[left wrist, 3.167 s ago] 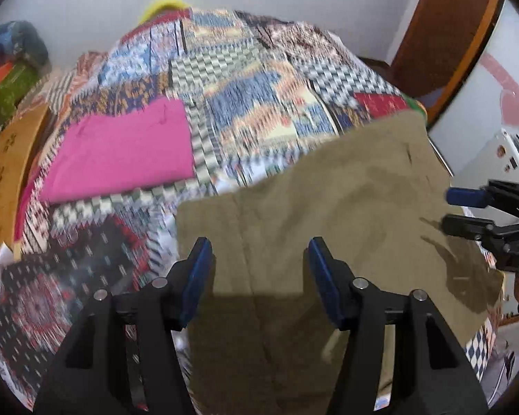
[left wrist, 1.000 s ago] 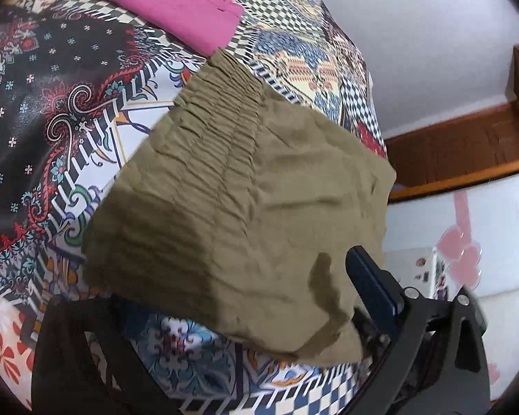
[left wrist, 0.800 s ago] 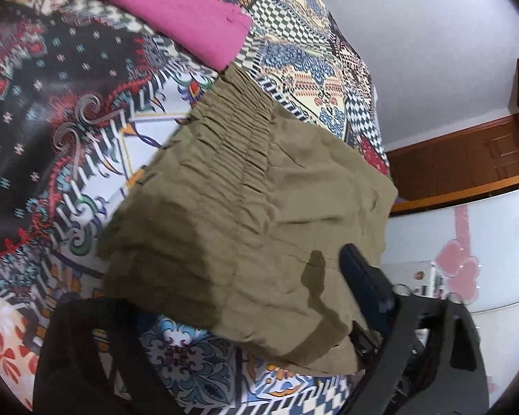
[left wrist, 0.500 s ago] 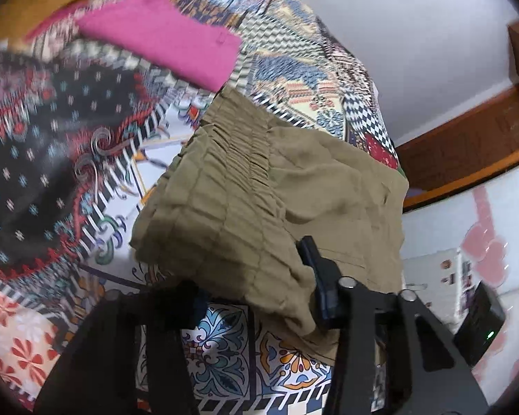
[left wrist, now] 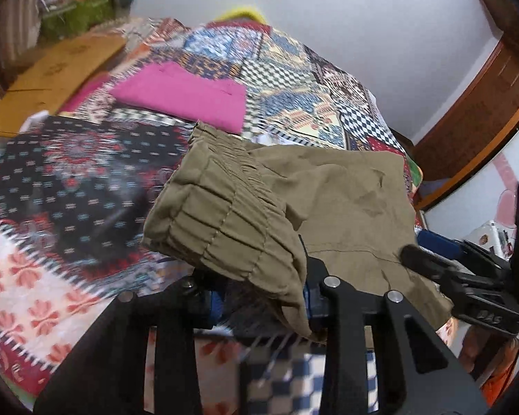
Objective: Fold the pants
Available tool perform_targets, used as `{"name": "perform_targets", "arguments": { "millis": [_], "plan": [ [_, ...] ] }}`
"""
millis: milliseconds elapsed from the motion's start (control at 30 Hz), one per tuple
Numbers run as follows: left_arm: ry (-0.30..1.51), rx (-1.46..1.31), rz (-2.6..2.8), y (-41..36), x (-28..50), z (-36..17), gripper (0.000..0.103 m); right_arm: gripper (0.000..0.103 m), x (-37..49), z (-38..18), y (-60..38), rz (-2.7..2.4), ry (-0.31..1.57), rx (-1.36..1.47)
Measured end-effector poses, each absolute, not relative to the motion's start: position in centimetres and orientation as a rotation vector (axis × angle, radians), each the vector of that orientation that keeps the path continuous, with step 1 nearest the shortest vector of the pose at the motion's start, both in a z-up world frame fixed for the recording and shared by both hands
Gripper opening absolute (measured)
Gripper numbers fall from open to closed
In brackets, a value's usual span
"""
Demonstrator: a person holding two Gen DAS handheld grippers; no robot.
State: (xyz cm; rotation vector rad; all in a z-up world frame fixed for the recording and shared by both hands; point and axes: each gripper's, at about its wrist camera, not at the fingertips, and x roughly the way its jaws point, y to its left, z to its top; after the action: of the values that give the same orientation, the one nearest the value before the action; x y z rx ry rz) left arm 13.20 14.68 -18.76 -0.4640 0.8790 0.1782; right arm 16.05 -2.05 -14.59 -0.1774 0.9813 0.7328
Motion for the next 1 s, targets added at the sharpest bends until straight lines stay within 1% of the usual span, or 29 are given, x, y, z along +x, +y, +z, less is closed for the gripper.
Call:
{"name": "perform_targets", "arguments": {
  "millis": [200, 333, 467, 700, 767, 867, 1000],
  "plan": [
    [0.826, -0.409, 0.265, 16.3, 8.7, -17.0, 0.032, 0.061, 13.2, -17.5, 3.5, 0.861, 1.057, -0.301],
    [0.816, -0.351, 0.287, 16.1, 7.6, -16.7, 0.031, 0.061, 12.3, -18.2, 5.0, 0.900, 1.067, -0.352],
    [0.787, -0.336, 0.277, 15.6, 7.6, -15.9, 0.030, 0.060, 12.8, -17.3, 3.6, 0.886, 1.073, -0.309],
    [0.734, -0.214, 0.244, 13.2, 8.3, -13.5, 0.029, 0.061, 12.9, -15.0, -2.2, 0.765, 1.001, -0.246],
    [0.723, -0.187, 0.228, 12.4, 8.8, -12.9, 0.029, 0.061, 13.4, -15.4, -3.3, 0.727, 1.004, -0.245],
    [0.708, -0.181, 0.192, 11.4, 9.6, -12.1, 0.028, 0.061, 14.4, -17.6, -4.2, 0.711, 1.069, -0.228],
    [0.708, -0.201, 0.113, 9.9, 11.0, -11.3, 0.025, 0.065, 14.5, -18.8, -3.5, 0.727, 1.065, -0.223]
  ]
}}
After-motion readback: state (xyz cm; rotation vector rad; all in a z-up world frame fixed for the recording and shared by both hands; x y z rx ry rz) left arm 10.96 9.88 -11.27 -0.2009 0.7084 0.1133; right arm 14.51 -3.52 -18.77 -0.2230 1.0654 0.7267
